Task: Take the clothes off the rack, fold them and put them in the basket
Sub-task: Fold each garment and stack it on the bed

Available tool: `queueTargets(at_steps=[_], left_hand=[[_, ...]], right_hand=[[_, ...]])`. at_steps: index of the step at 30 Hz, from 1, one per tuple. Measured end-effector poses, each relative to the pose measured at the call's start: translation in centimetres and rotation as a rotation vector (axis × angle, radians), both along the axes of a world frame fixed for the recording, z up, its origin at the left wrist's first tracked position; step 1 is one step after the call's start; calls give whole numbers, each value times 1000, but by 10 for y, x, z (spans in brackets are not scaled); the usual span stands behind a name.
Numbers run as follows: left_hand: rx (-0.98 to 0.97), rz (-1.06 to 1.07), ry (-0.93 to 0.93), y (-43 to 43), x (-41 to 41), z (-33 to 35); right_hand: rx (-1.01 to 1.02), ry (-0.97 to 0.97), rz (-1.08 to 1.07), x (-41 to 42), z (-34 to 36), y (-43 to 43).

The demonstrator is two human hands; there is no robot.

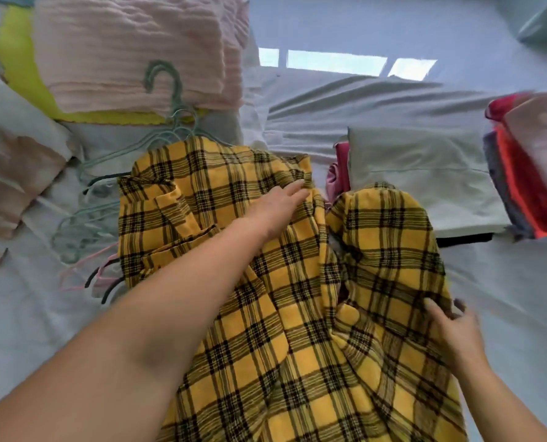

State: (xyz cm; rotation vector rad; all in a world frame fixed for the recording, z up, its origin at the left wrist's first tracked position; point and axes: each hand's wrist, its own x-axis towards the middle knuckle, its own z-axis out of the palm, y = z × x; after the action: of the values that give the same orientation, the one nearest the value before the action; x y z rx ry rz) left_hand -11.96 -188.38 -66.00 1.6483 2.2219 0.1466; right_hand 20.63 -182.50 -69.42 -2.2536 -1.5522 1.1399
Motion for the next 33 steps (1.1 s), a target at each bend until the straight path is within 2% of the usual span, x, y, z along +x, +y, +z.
queueTargets(at_steps=[4, 8, 11, 13, 15, 18, 21, 24, 26, 28, 29, 31, 33], left_hand=[[-130, -284, 205, 37, 7, -12], [-27, -357, 378, 42, 1, 2], [-46, -328, 347, 26, -19, 21], [-60, -308, 307, 14, -26, 27], [-41, -294, 270, 8, -21, 29], [-6, -130, 101, 22, -6, 27], [-35, 61, -17, 47, 3, 14], [-233, 226, 33, 66, 11, -12], [-218, 338, 36, 67, 15, -20], [-81, 503, -143, 68, 10, -19], [13, 610, -336, 68, 7, -13], [276, 839, -809, 54, -1, 11], [465, 1001, -1143, 21, -16, 36]], right_hand=[[-232, 450, -5, -8, 27, 1], [-435, 779, 138, -23, 73, -14], [-546, 926, 186, -35, 100, -30], [-611, 976, 195, -40, 112, -45], [-579, 981, 124, -38, 118, -58], [-407, 897, -22, -26, 115, -66], [-392, 906, -122, -14, 103, -68], [-467, 916, -227, -15, 100, -73], [-426, 873, -152, -23, 104, -74], [-348, 816, 42, -28, 118, -74], [-363, 827, 113, -26, 122, -77], [-526, 896, 238, -34, 137, -82], [-730, 933, 422, -49, 141, -87]])
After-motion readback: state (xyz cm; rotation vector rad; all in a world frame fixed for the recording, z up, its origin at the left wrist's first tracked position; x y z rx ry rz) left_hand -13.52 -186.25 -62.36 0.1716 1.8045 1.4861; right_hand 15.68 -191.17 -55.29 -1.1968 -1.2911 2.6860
